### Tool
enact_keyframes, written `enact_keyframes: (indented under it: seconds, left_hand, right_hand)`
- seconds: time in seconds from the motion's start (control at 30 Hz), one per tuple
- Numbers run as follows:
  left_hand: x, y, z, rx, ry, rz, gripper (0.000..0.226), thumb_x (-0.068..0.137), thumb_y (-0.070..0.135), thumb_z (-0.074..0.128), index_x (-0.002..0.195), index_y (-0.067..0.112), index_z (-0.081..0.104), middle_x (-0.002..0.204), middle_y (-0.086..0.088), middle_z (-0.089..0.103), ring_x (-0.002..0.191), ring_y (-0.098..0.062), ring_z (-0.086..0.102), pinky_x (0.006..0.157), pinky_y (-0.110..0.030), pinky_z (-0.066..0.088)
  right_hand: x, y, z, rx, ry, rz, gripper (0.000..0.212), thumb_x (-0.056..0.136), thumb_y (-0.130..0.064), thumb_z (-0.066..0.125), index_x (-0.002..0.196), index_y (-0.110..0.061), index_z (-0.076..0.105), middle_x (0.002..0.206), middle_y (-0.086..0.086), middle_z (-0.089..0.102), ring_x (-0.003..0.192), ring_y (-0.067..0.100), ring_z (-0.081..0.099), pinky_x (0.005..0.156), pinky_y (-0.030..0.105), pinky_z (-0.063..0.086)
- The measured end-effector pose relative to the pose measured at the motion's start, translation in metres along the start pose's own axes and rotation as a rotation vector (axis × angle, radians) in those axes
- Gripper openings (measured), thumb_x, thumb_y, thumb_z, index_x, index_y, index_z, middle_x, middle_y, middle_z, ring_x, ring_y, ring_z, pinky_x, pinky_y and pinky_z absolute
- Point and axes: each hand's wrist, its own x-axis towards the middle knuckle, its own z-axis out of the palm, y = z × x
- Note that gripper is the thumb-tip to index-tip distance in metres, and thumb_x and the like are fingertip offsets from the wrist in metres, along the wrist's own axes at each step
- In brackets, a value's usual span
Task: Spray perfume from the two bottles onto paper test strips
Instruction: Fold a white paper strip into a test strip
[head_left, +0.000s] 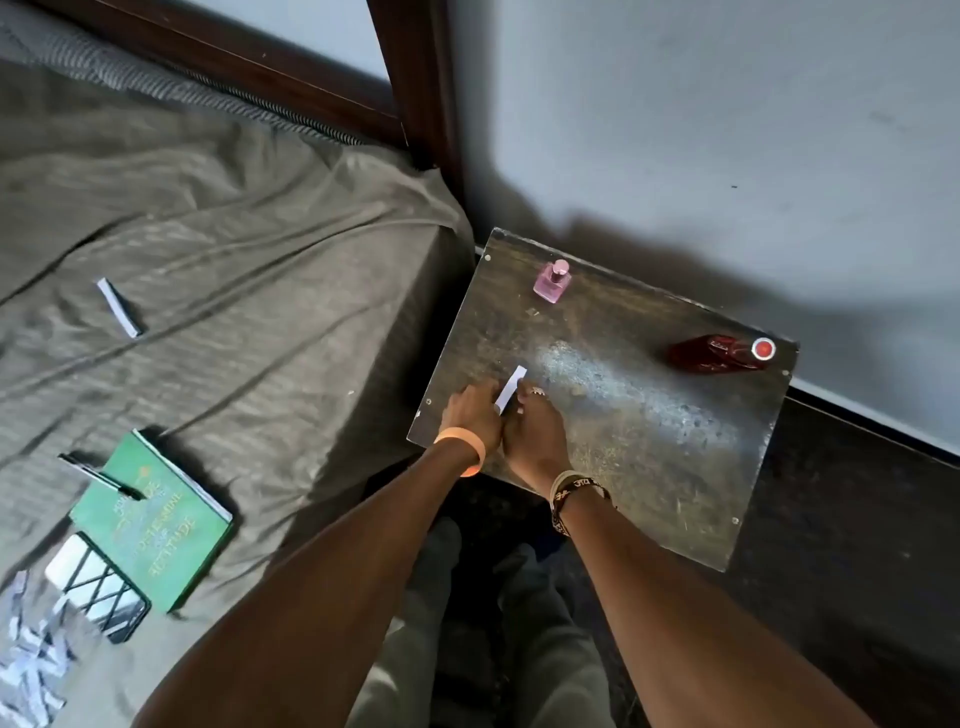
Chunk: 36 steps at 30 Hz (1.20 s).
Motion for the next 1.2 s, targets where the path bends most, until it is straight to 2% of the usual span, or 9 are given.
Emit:
enact_keyframes:
  seconds: [0.2,0.33,0.4,0.57,0.67,0.77,1.0,1.1,1.2]
  left_hand:
    - [0.009,-0.009,0.016,-0.129,0.038,-0.063,0.032,0.085,-0.002,0.049,0.113,0.009,0.062,0.111,-0.012,0.068,0.108,-0.033,0.059,0.088,-0.040,0.048]
    - [0.009,-0.011,0.024,-0.345,0.041,-0.129,0.033,0.087,0.004,0.050,0.116,0.014,0.063,0.101,-0.007,0.072,0.100,-0.025,0.062,0.086,-0.034,0.049]
    - [0.010,-0.013,0.026,-0.462,0.043,-0.176,0.033,0.084,0.004,0.052,0.111,0.021,0.064,0.097,-0.005,0.073,0.095,-0.024,0.065,0.085,-0.035,0.053]
    - [0.020,-0.024,0.034,-0.736,-0.037,-0.288,0.016,0.083,0.014,0.068,0.086,0.030,0.065,0.090,-0.006,0.073,0.087,-0.024,0.070,0.083,-0.045,0.057]
    - [0.028,-0.029,0.036,-0.803,-0.024,-0.290,0.002,0.078,0.030,0.070,0.079,0.030,0.069,0.087,-0.006,0.074,0.083,-0.024,0.072,0.082,-0.045,0.058]
    - [0.030,-0.028,0.027,-0.855,-0.052,-0.295,0.019,0.074,0.031,0.075,0.090,0.022,0.070,0.086,-0.009,0.075,0.081,-0.026,0.072,0.080,-0.045,0.058]
    - [0.034,-0.008,0.007,-1.179,-0.032,-0.344,0.005,0.089,0.011,0.065,0.087,0.013,0.061,0.076,-0.008,0.064,0.059,-0.015,0.060,0.072,-0.037,0.055]
    - [0.033,-0.002,0.002,-1.256,-0.037,-0.351,0.006,0.087,0.012,0.067,0.086,0.014,0.062,0.072,-0.005,0.065,0.057,-0.011,0.060,0.073,-0.034,0.053]
    - [0.031,0.002,0.000,-1.264,-0.045,-0.340,0.006,0.086,0.016,0.069,0.089,0.014,0.064,0.072,-0.003,0.064,0.058,-0.010,0.059,0.069,-0.030,0.052]
  right_hand:
    - [0.012,0.008,0.004,0.387,0.073,0.220,0.031,0.092,0.003,0.044,0.110,-0.013,0.064,0.091,-0.009,0.065,0.082,0.002,0.061,0.072,0.021,0.051]
    - [0.026,0.017,0.015,0.569,0.128,0.376,0.044,0.093,-0.008,0.052,0.137,-0.013,0.053,0.123,0.006,0.066,0.105,0.019,0.067,0.093,0.042,0.056]
    - [0.029,0.020,0.017,0.623,0.139,0.429,0.049,0.090,-0.005,0.056,0.138,-0.010,0.052,0.123,0.009,0.066,0.106,0.022,0.067,0.094,0.045,0.056]
    - [0.027,0.022,0.015,0.796,0.107,0.449,0.047,0.088,0.010,0.058,0.133,-0.002,0.053,0.109,0.012,0.067,0.094,0.022,0.068,0.064,0.026,0.056]
    - [0.025,0.019,0.014,0.790,0.110,0.409,0.032,0.089,0.011,0.056,0.118,0.002,0.064,0.096,0.014,0.071,0.075,0.016,0.069,0.052,0.022,0.052]
    - [0.027,0.017,0.010,0.799,0.094,0.367,0.024,0.091,0.011,0.055,0.109,0.003,0.067,0.085,0.014,0.070,0.061,0.012,0.066,0.046,0.020,0.049]
    - [0.041,0.021,0.004,0.660,0.166,0.236,0.024,0.081,-0.003,0.073,0.104,-0.009,0.073,0.098,0.008,0.075,0.094,0.023,0.072,0.084,0.040,0.060]
    - [0.041,0.020,-0.002,0.591,0.101,0.181,0.021,0.083,-0.010,0.077,0.102,-0.003,0.074,0.090,0.012,0.076,0.086,0.026,0.074,0.077,0.041,0.062]
    - [0.040,0.020,-0.005,0.554,0.136,0.165,0.012,0.085,-0.010,0.076,0.094,-0.003,0.076,0.083,0.012,0.076,0.074,0.021,0.073,0.058,0.028,0.055]
